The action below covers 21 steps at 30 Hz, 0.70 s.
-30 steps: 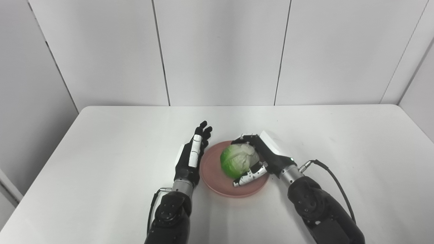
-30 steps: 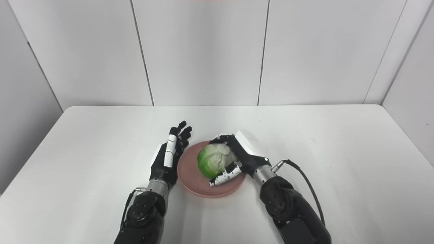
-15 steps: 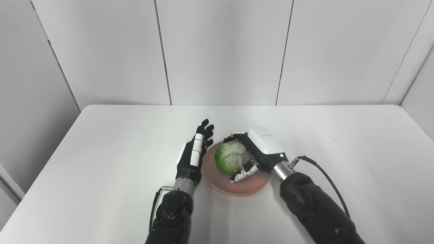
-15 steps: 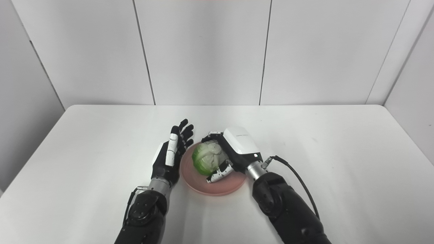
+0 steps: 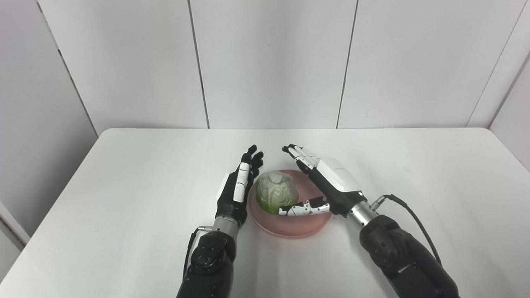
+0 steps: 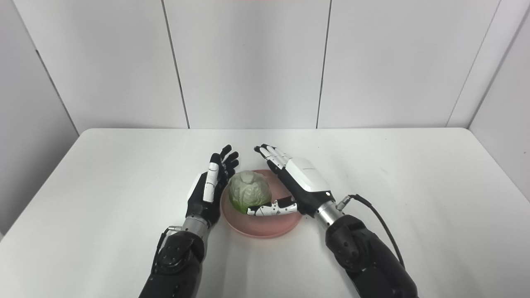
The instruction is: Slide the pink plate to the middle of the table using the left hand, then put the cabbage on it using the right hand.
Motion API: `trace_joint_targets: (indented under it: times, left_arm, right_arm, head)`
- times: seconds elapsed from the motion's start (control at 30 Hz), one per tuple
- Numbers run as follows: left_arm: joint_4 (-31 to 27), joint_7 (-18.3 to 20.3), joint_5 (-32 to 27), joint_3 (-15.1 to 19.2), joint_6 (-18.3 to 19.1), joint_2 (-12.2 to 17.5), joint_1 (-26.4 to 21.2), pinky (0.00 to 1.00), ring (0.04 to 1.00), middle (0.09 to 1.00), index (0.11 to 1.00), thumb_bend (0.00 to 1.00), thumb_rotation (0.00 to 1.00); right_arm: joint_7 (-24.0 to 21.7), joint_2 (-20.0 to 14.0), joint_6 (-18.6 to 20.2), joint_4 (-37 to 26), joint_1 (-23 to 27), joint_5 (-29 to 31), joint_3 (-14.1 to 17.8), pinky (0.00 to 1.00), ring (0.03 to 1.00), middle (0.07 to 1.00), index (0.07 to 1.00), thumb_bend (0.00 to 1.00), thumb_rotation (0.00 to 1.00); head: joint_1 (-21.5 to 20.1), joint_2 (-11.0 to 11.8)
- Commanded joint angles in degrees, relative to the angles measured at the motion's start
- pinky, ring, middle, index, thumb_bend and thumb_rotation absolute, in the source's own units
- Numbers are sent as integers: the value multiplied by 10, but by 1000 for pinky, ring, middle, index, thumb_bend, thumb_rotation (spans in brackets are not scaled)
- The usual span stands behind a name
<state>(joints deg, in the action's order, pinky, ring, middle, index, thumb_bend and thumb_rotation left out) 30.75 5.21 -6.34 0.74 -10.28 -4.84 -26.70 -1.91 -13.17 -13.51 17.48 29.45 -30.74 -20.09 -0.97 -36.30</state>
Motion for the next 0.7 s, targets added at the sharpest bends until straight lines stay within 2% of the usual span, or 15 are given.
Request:
trace_joint_targets:
  times: [0.0,0.1,0.2,0.23,0.33,0.43,0.47,0.67]
  left_arm:
    - [-5,8,-4,0,-3,6,2,987,944,931,933,839,1000]
    - [-13,11,-11,4,4,7,5,999,955,937,935,838,1000]
    - [-26,16,-21,6,16,11,11,1000,973,944,944,847,1000]
    - [-30,17,-22,7,18,12,13,1000,985,950,950,843,1000]
    - [-40,15,-21,7,23,14,19,1000,997,967,966,841,1000]
    - [-50,10,-18,6,22,15,24,1000,1000,983,977,827,1000]
    - [-53,9,-17,6,24,15,25,1000,1000,994,985,820,1000]
    - [-62,5,-2,-3,29,21,31,1000,1000,1000,1000,824,1000]
  right_arm:
    - [6,4,2,-20,-4,31,27,915,1000,1000,997,767,616]
    - [20,22,-1,-15,-19,57,56,869,1000,1000,1000,776,691]
    - [12,55,20,-20,-36,136,103,923,1000,1000,1000,787,741]
    - [14,64,25,-23,-40,152,116,975,1000,1000,1000,751,809]
    - [21,89,34,-24,-45,192,147,996,1000,1000,1000,713,891]
    - [8,110,50,-21,-47,251,173,1000,1000,1000,1000,701,922]
    - [5,114,56,-21,-48,262,178,1000,1000,1000,1000,708,913]
    - [15,118,101,-39,-59,238,168,1000,1000,1000,1000,694,943]
  head:
    - [0,0]
    - [-3,-3]
    - [-7,-4]
    - [-8,-4]
    - [-10,-4]
    - [-11,-6]
    - [-11,-6]
    - [-18,-8]
